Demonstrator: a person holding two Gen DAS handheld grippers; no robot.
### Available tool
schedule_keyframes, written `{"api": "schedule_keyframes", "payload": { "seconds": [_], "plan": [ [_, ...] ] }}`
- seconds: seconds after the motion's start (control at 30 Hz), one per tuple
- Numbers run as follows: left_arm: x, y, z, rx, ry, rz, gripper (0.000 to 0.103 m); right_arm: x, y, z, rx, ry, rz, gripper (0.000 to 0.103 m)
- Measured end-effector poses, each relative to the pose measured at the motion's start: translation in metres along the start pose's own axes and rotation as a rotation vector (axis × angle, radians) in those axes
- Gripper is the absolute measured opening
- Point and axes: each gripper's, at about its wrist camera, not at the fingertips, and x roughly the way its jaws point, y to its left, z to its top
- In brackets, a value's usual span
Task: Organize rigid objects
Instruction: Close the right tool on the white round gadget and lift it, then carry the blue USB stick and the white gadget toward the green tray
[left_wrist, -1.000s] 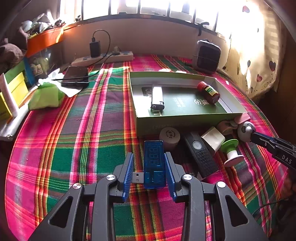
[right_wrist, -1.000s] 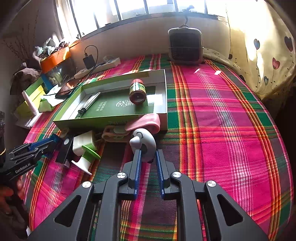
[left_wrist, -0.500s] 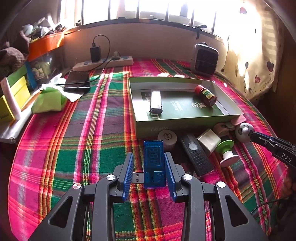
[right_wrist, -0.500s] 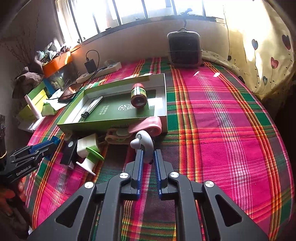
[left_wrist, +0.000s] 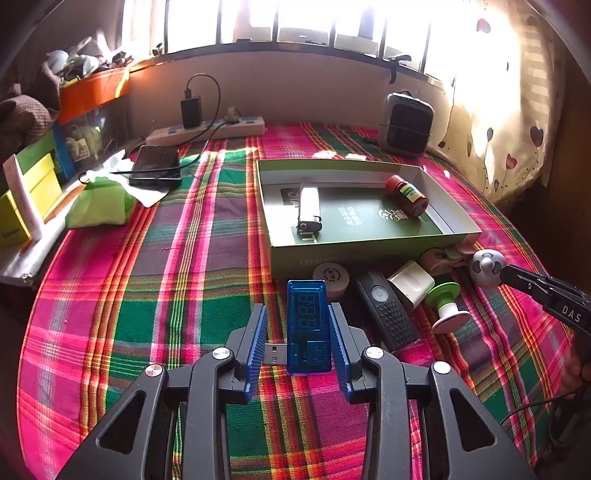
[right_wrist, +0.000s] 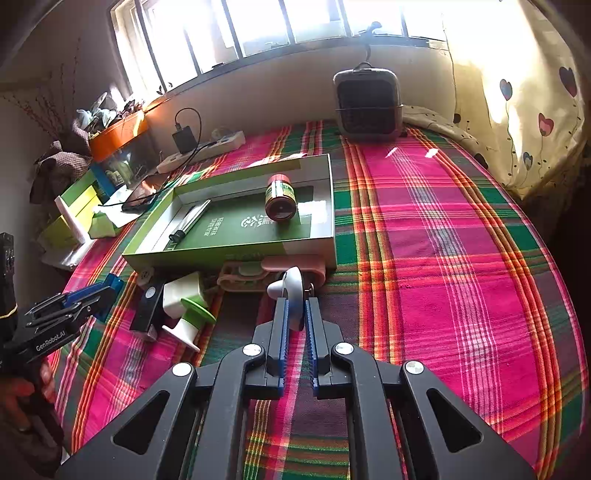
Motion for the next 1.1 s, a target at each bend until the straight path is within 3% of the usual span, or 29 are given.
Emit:
{"api": "schedule_keyframes", "payload": {
  "seconds": [0.5,0.87,1.1],
  "plan": [
    [0.001,0.0,-0.001,-0.002,0.004,-0.003,0.032,0.005,-0.016,-0.003,0.076,0.038,0.037,0.011],
    [0.005,0.001,-0.002,-0.009,0.013,0.001,0.032,0.027,-0.015,0.002,0.08,0.092,0.077,0.046],
    [0.008,0.003,-0.002,-0.015,0.019,0.002,0.032,0.035,-0.01,0.008,0.064,0.087,0.047,0.046]
  ]
}}
